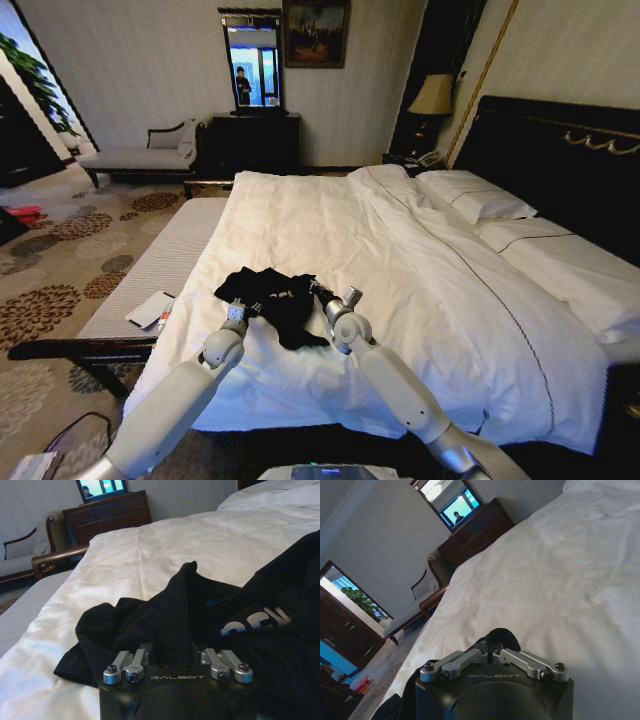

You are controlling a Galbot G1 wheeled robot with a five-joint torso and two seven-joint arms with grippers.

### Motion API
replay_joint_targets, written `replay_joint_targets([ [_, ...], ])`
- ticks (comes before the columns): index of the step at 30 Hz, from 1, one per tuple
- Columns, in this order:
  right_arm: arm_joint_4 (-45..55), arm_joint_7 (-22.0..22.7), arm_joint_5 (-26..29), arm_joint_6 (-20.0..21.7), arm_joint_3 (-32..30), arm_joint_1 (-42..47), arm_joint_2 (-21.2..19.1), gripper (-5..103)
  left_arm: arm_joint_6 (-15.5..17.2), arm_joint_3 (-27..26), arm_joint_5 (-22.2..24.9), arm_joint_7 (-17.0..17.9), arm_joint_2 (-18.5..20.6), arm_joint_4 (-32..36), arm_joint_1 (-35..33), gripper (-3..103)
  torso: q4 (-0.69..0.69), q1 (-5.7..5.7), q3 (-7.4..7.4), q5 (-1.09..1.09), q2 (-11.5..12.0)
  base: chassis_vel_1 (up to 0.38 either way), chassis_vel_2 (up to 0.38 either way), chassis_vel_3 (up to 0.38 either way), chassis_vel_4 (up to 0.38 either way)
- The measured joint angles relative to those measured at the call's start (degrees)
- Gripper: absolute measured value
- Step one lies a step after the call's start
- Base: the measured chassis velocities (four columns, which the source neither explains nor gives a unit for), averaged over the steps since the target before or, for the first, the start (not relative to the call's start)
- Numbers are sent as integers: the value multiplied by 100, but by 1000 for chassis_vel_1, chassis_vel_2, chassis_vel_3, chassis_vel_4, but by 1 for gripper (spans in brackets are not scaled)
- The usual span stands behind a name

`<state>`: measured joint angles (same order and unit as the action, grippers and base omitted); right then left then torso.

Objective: Fold the clothes on the bed.

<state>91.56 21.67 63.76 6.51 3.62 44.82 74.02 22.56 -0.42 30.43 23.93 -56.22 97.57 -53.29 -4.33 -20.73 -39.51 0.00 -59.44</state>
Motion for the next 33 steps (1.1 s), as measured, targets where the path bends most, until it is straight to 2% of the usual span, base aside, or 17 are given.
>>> replay_joint_targets([
  [1,0,-2,-2,-3,0,0,0,0,-7,-47,0,-7,2,27,-46,36,0,0,0,0,0,0,0,0,0],
  [2,0,-3,-5,-5,0,0,0,0,-14,-77,0,-12,3,45,-73,36,0,0,0,0,0,0,0,0,0],
  [5,5,-5,-12,-18,5,-11,0,0,-49,-254,11,-32,43,171,-232,20,0,0,0,0,0,0,0,0,0],
  [6,5,-5,-12,-18,5,-11,0,0,-49,-254,11,-32,43,171,-232,20,0,0,0,0,0,0,0,0,0],
  [8,22,-5,-13,-28,12,-23,0,0,-82,-352,15,-56,78,235,-317,10,0,0,0,0,0,0,0,0,0],
  [9,35,-5,-13,-37,14,-31,0,0,-108,-425,15,-74,94,274,-377,10,1,0,0,0,0,0,0,0,0],
  [10,47,-5,-13,-49,15,-39,0,0,-131,-505,16,-100,102,317,-436,4,1,0,0,0,0,0,0,0,0],
  [15,88,-4,-19,-107,2,-69,-3,0,-206,-761,27,-152,102,458,-587,0,1,0,0,0,0,0,0,0,0],
  [19,257,-44,34,-186,-75,-146,-107,0,-304,-1336,155,-245,95,741,-712,0,0,0,0,-1,0,0,0,0,0],
  [21,303,-67,45,-198,-85,-156,-145,0,-317,-1440,187,-258,104,793,-725,0,0,0,0,-1,0,0,0,0,0],
  [30,825,-263,161,-291,-208,-194,-537,0,-398,-2551,757,-384,470,1542,-918,0,2,0,0,-1,0,0,0,0,0],
  [33,1105,-534,200,-423,-289,-204,-809,0,-425,-2854,974,-386,676,1832,-953,0,2,0,0,0,0,0,0,0,0],
])
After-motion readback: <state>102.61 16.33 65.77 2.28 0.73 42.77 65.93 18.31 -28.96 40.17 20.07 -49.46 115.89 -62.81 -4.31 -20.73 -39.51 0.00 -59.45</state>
